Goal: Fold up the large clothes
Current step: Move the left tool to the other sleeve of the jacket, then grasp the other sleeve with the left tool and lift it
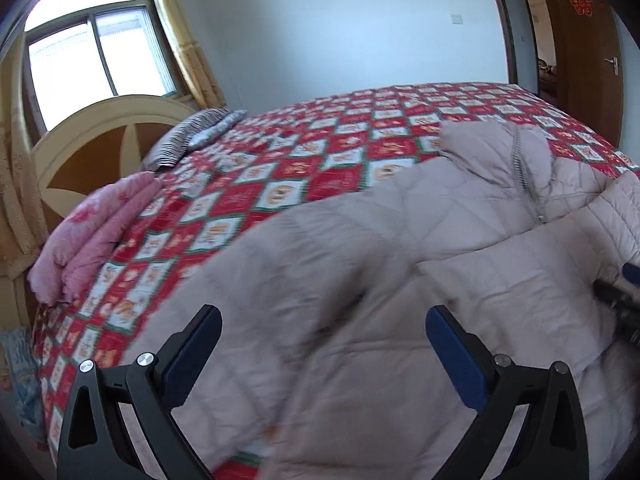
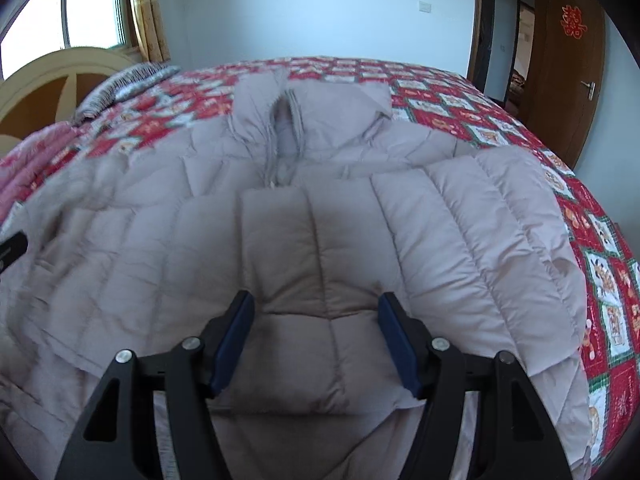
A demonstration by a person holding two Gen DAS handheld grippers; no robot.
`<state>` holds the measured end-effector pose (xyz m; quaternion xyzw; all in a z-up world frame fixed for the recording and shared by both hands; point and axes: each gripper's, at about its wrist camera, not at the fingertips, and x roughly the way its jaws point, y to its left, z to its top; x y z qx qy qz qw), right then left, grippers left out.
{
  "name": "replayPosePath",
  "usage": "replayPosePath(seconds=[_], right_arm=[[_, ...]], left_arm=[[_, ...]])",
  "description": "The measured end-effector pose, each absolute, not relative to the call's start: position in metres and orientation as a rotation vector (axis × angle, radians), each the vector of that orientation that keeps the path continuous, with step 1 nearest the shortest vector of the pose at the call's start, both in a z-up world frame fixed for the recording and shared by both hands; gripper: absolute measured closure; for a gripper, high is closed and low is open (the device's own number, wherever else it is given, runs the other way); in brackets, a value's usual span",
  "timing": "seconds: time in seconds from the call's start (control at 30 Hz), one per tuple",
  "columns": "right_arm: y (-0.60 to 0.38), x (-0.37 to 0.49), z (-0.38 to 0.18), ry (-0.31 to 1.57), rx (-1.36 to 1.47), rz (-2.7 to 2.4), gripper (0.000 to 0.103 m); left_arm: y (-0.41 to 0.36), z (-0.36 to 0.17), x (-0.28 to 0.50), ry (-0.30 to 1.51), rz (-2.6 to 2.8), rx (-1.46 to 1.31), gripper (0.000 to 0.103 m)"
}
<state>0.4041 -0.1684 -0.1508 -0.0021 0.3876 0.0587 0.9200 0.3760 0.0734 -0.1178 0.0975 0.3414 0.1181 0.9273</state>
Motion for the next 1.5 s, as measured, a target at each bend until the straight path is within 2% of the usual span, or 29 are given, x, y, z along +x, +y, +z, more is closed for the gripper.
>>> replayPosePath(seconds=[0.1, 0.23, 0.47, 0.63, 0.83, 0.87, 0.9, 0.93, 0.97, 1.0, 1.1, 1.3, 1.5], right_arm=[[-0.154, 0.404, -0.148, 0.783, -0.052, 0.144, 0.024], [-0.143, 0.410, -0.168, 0.829, -0.110, 0.166, 0.024], [-0.140, 0.410, -0.172, 0.822, -0.138, 0.135, 0.020], [-0.138, 0.408, -0.172, 0.812, -0.159, 0.115, 0.019], [-0.137, 0.407, -0.172, 0.803, -0.175, 0.098, 0.017], [-0.137, 0.408, -0.172, 0.803, -0.175, 0.097, 0.016], [-0.137, 0.408, -0.172, 0.803, -0.174, 0.096, 0.016], [-0.137, 0.408, -0.172, 0.804, -0.173, 0.096, 0.016], [-0.138, 0.408, -0.171, 0.805, -0.169, 0.099, 0.016], [-0.139, 0.408, -0.170, 0.806, -0.162, 0.105, 0.016], [-0.147, 0.404, -0.161, 0.833, -0.133, 0.145, 0.018], [-0.170, 0.369, -0.124, 0.735, -0.156, 0.169, 0.018], [-0.193, 0.353, -0.130, 0.754, -0.143, 0.149, 0.018]], left_arm=[[0.126, -0.114, 0.353, 0.716, 0.320, 0.182, 0.001], [0.207, -0.115, 0.312, 0.741, 0.458, 0.129, 0.001], [0.334, -0.143, 0.230, 0.825, 0.626, -0.003, 0.001], [0.361, -0.166, 0.204, 0.856, 0.625, -0.128, 0.001], [0.340, -0.183, 0.218, 0.867, 0.524, -0.213, 0.003], [0.335, -0.185, 0.221, 0.871, 0.506, -0.216, 0.020], [0.330, -0.188, 0.225, 0.883, 0.480, -0.212, 0.031], [0.326, -0.189, 0.229, 0.891, 0.477, -0.196, 0.047], [0.322, -0.187, 0.230, 0.883, 0.470, -0.180, 0.074], [0.318, -0.184, 0.232, 0.883, 0.434, -0.172, 0.088], [0.310, -0.162, 0.231, 0.850, 0.453, -0.114, 0.093], [0.305, -0.091, 0.230, 0.700, 0.492, -0.024, 0.094], [0.277, -0.012, 0.250, 0.551, 0.488, 0.054, 0.095]])
